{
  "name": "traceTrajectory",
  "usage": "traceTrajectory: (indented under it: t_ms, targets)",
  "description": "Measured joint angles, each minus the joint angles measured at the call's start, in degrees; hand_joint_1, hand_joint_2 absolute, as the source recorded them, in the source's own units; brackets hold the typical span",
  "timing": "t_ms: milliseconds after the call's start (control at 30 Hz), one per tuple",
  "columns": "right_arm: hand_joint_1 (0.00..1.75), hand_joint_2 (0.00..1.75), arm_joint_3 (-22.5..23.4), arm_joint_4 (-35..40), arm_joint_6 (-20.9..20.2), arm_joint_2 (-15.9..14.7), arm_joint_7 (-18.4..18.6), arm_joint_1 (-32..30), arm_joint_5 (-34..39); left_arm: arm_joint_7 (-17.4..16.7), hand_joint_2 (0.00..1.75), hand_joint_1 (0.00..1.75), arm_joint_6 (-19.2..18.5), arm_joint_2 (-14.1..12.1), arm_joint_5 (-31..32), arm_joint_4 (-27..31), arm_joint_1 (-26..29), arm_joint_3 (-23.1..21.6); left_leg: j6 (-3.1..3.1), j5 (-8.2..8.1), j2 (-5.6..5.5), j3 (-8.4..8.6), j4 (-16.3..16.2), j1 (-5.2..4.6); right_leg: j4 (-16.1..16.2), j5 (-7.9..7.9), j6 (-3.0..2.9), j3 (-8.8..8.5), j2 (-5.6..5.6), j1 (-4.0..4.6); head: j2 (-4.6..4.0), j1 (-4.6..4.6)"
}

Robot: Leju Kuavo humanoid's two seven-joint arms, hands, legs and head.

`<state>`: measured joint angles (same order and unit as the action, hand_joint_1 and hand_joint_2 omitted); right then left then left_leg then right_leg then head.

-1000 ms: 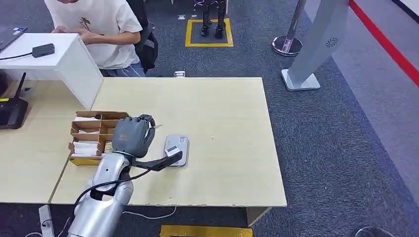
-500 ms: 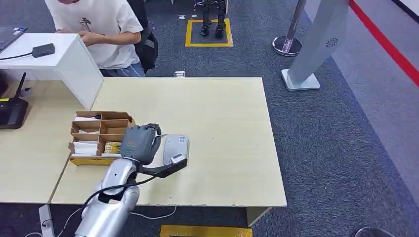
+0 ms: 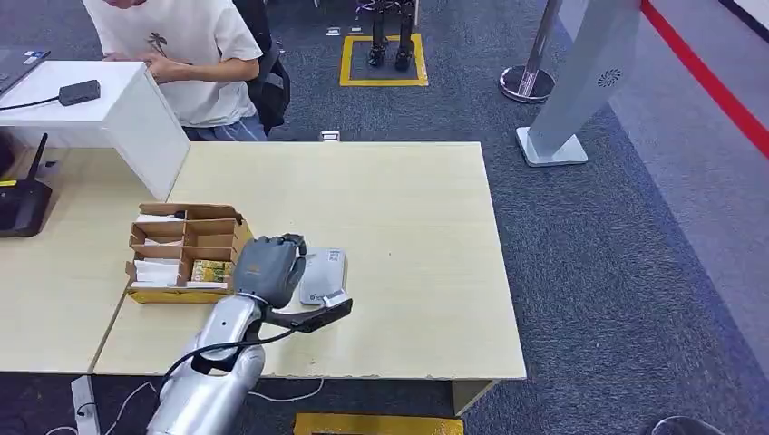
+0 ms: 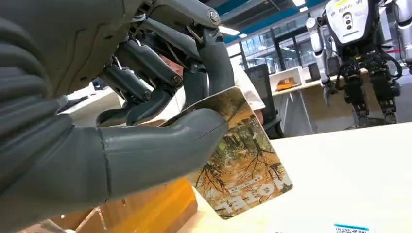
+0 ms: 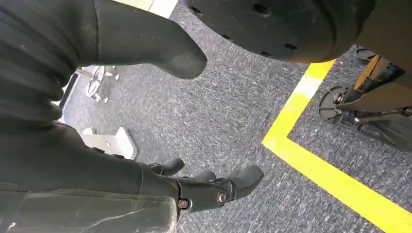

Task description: Pass the card to the sensor for recognition and then transmit it.

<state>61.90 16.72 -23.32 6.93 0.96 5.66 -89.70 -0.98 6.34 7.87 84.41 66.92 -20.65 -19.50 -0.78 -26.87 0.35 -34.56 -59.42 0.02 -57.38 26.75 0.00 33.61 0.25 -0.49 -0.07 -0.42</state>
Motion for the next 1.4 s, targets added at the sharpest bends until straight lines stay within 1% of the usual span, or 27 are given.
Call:
traceTrajectory:
  t_ms: [667, 867, 1400]
  targets:
    - [0.0, 1.75, -0.31, -0.17, 0.0, -0.02, -0.42, 0.0, 0.04, 1.03, 1.75, 1.75, 0.44, 1.62, -0.33, -6.49, -0.56, -0.24, 0.0, 0.0, 0.0, -0.01, 0.0, -0.01, 0.0, 0.0, 0.0, 0.0, 0.0, -0.01, 0.0, 0.0]
    - [0.0, 1.75, -0.31, -0.2, 0.0, -0.02, -0.48, 0.0, 0.09, 1.07, 1.75, 1.75, 0.81, 2.12, -0.72, -7.41, -0.53, -0.26, 0.0, 0.0, 0.0, 0.0, 0.0, -0.01, 0.0, 0.0, 0.0, -0.01, 0.0, -0.01, 0.0, 0.0]
    - [0.0, 1.75, -0.31, -0.33, 0.0, -0.02, -0.85, 0.0, 0.11, 1.11, 1.75, 1.75, 0.96, 2.14, -1.68, -8.0, -0.55, -0.31, 0.0, 0.0, 0.0, 0.0, 0.0, -0.01, 0.0, 0.0, 0.0, -0.02, 0.0, -0.01, 0.0, 0.0]
